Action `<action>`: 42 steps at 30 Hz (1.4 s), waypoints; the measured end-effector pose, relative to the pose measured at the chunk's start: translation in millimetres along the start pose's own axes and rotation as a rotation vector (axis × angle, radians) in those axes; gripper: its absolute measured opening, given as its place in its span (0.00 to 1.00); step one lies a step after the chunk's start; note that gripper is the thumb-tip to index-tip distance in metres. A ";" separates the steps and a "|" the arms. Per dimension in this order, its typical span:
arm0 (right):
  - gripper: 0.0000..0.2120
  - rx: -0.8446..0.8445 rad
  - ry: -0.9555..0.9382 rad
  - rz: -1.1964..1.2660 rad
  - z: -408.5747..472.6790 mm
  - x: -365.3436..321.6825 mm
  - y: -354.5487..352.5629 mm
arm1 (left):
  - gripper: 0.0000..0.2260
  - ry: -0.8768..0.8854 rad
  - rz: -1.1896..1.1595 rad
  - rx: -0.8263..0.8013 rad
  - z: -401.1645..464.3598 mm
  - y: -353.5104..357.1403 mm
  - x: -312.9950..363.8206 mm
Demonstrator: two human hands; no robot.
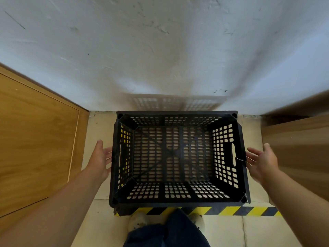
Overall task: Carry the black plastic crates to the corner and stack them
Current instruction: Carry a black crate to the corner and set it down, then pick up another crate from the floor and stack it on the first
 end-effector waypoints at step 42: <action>0.10 -0.003 -0.193 -0.470 -493.2 -119.0 -125.4 | 0.14 0.222 0.656 -0.607 -442.9 180.3 104.7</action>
Point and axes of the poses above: each hand's wrist, its own z-axis towards the middle knuckle, its own y-axis out of the palm, x = y × z, the point moved 10 cm from there along z, towards the middle knuckle, and after that the axes turned 9 degrees about -x, right-handed, at the moved point
